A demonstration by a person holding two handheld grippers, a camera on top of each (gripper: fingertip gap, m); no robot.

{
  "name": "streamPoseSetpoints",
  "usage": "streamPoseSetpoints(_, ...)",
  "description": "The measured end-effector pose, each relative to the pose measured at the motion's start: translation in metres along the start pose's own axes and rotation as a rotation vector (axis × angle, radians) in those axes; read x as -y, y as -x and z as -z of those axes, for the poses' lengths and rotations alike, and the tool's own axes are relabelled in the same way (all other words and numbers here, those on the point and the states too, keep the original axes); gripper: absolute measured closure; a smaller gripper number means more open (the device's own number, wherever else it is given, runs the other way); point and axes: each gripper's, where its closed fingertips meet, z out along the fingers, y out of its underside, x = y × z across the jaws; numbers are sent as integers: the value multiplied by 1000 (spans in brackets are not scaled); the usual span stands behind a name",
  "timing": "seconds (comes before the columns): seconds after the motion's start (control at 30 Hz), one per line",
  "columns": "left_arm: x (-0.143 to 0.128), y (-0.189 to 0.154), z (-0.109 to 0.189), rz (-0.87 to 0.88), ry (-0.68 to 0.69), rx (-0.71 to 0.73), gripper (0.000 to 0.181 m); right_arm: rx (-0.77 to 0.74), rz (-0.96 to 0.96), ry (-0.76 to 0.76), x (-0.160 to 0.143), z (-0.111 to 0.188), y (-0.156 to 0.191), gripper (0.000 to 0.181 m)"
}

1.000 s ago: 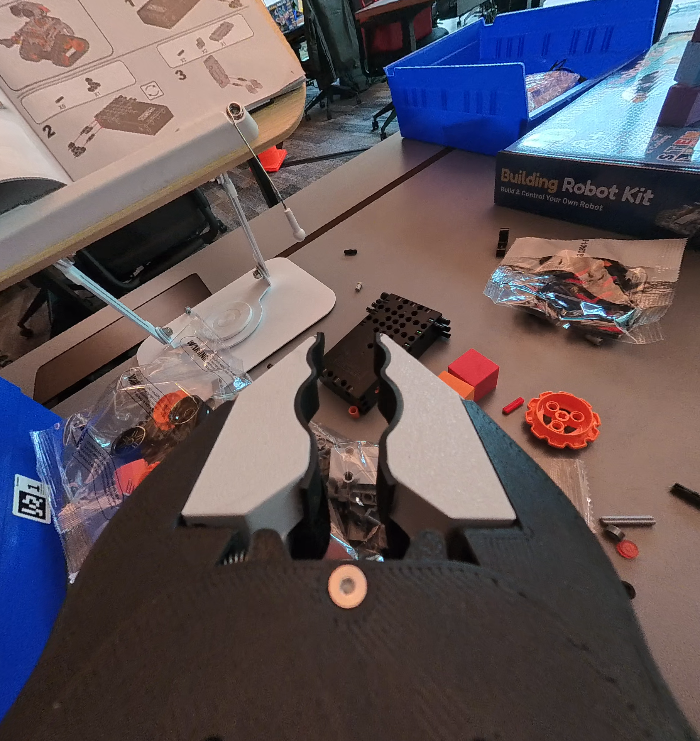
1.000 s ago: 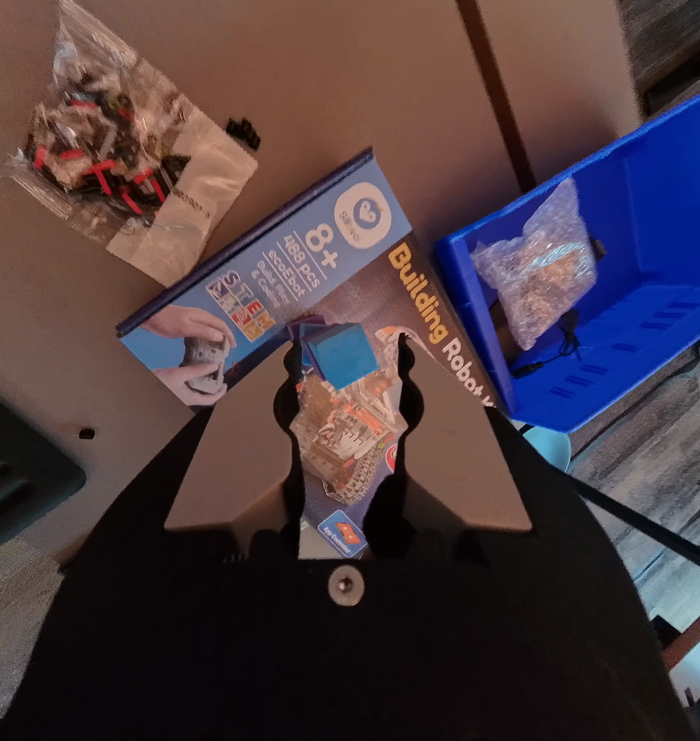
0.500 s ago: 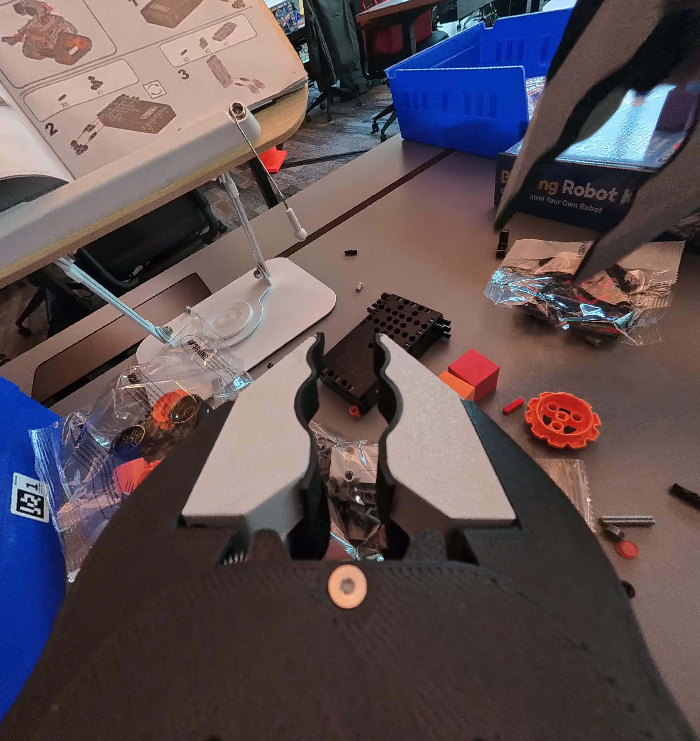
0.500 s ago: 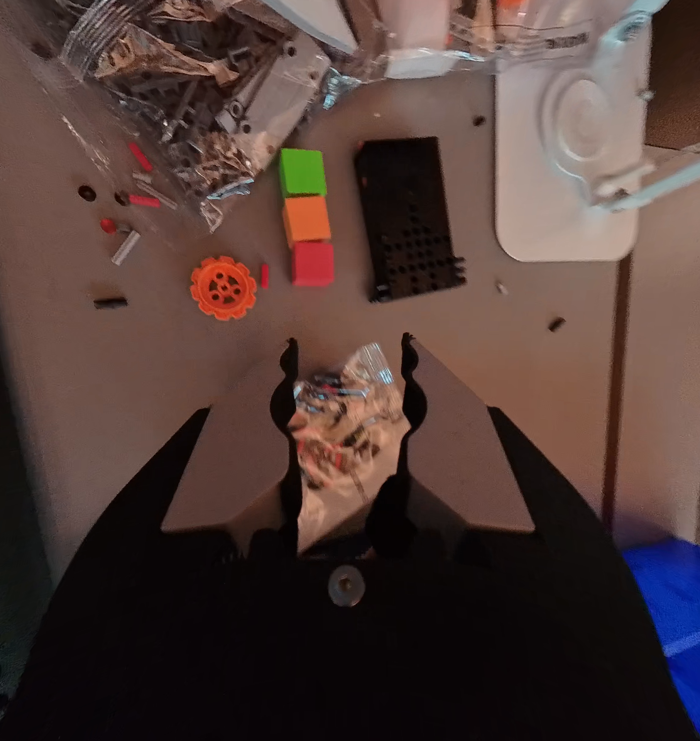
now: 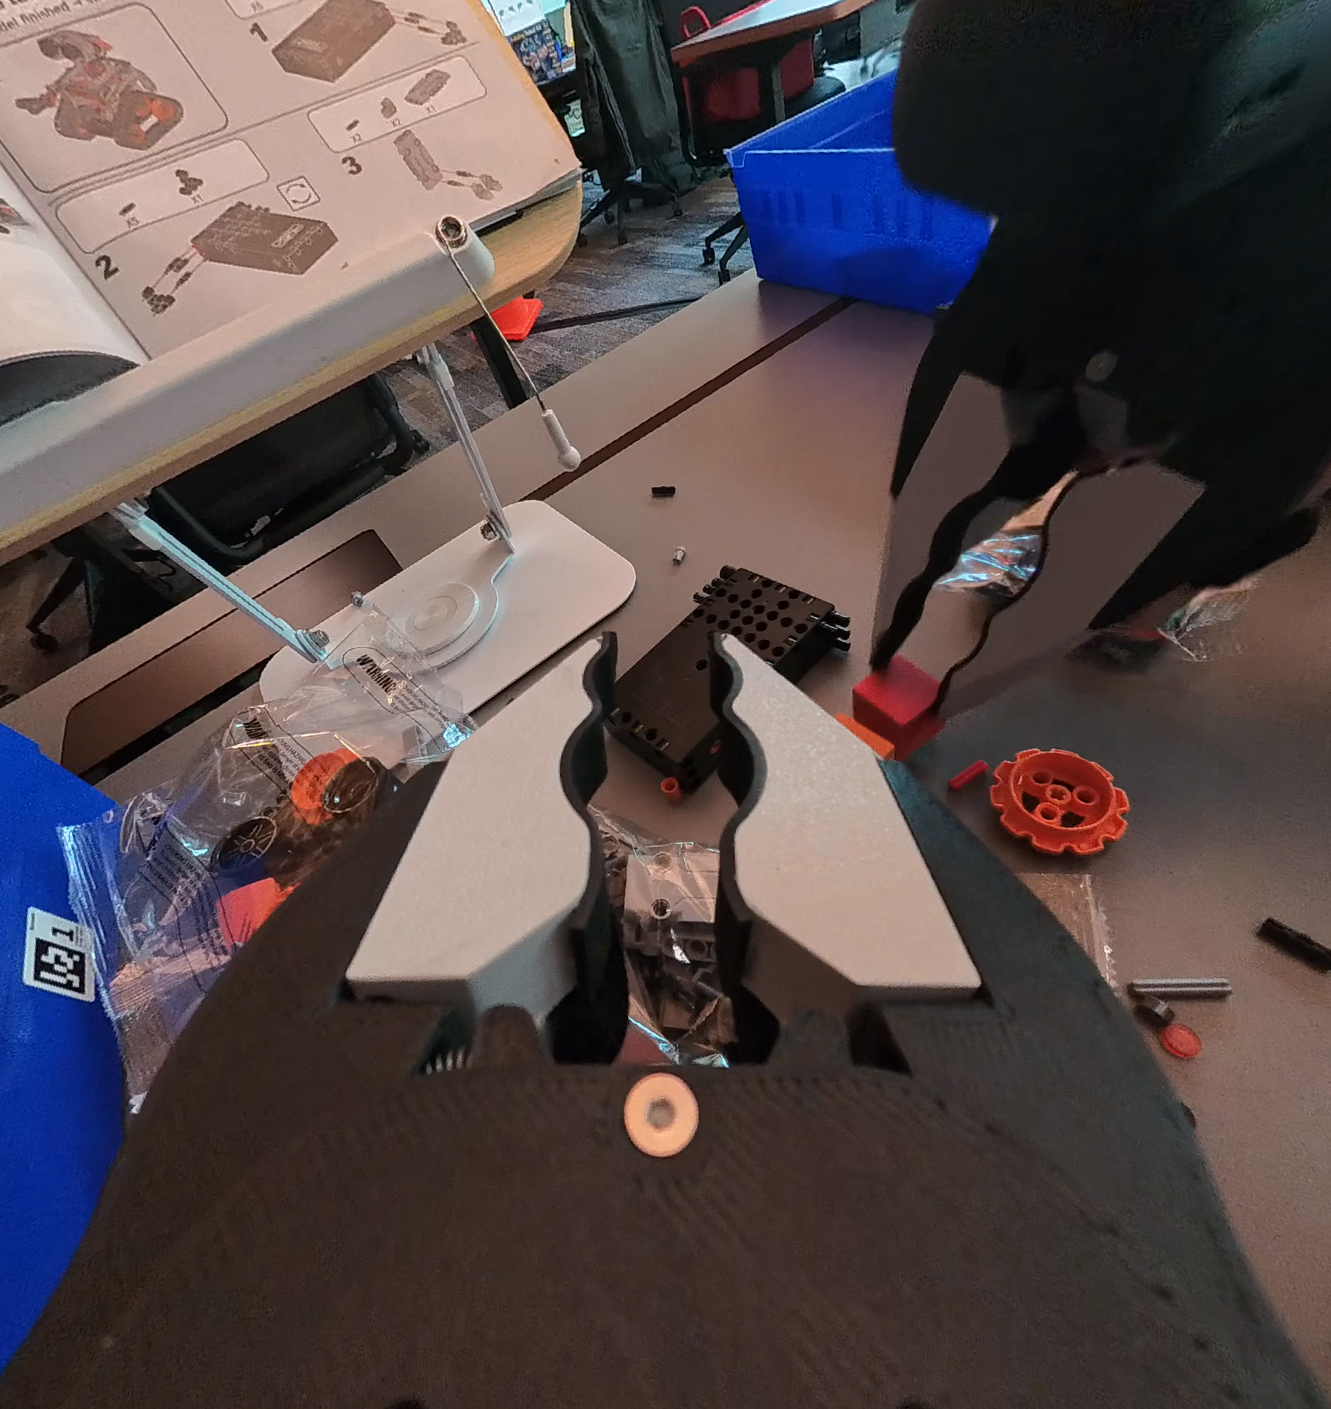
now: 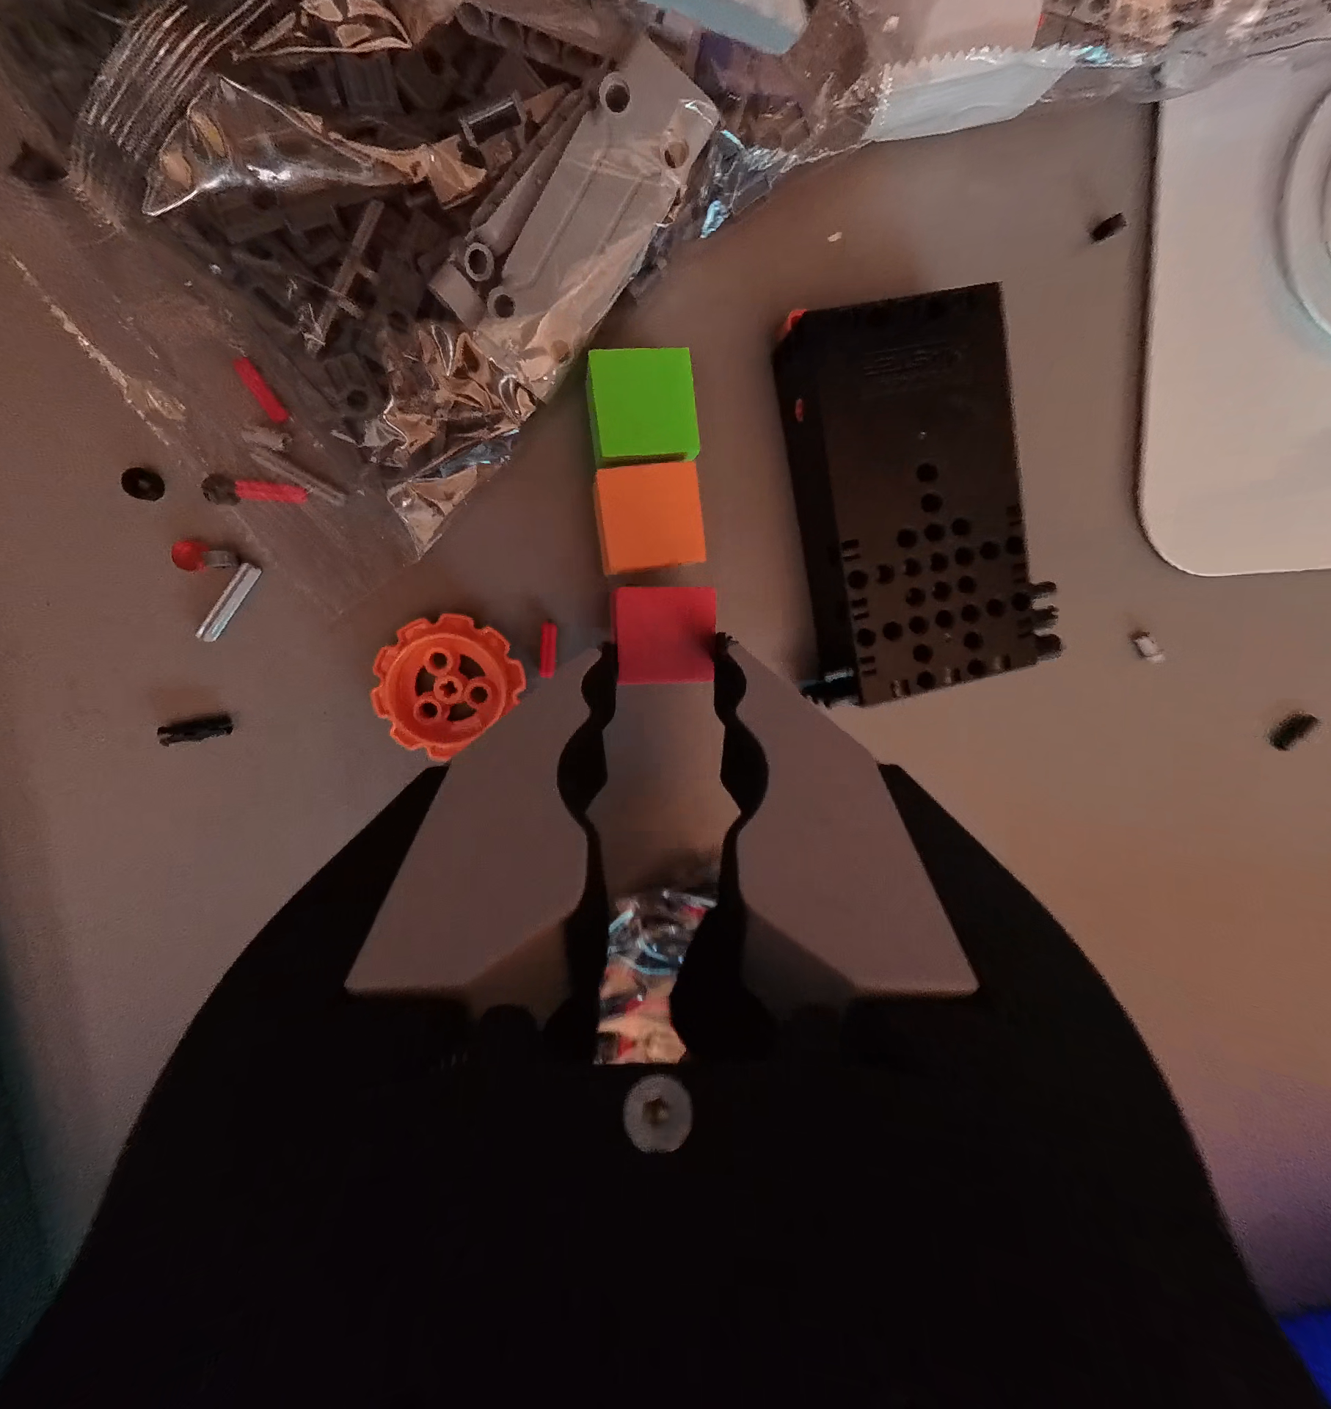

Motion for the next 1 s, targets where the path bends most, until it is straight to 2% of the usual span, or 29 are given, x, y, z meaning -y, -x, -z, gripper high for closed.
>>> streamPoseSetpoints(0.1, 1, 0, 1, 1, -4, 1, 159, -58, -17, -13, -3, 29, -10, 157)
streamPoseSetpoints(0.2, 1, 1, 2, 1, -7, 3, 159, -135, -64, -41, -16, 80, -30, 157)
streamPoseSetpoints(0.43, 1, 0, 1, 0, -3, 3, 158, -337, -275, 13, -101, 213, -83, 157)
streamPoseSetpoints(0.53, 0, 0, 0, -2, 1, 1, 158, -373, -364, 55, -138, 251, -91, 157)
streamPoseSetpoints(0.63, -1, -1, -1, 0, 5, 0, 158, -374, -431, 109, -170, 268, -93, 157)
streamPoseSetpoints(0.73, -2, -1, -2, -1, 11, -1, 159, -357, -473, 122, -187, 273, -93, 157)
streamPoseSetpoints(1.0, -5, 0, -3, 0, 21, 2, 159, -262, -498, 157, -198, 256, -82, 157)
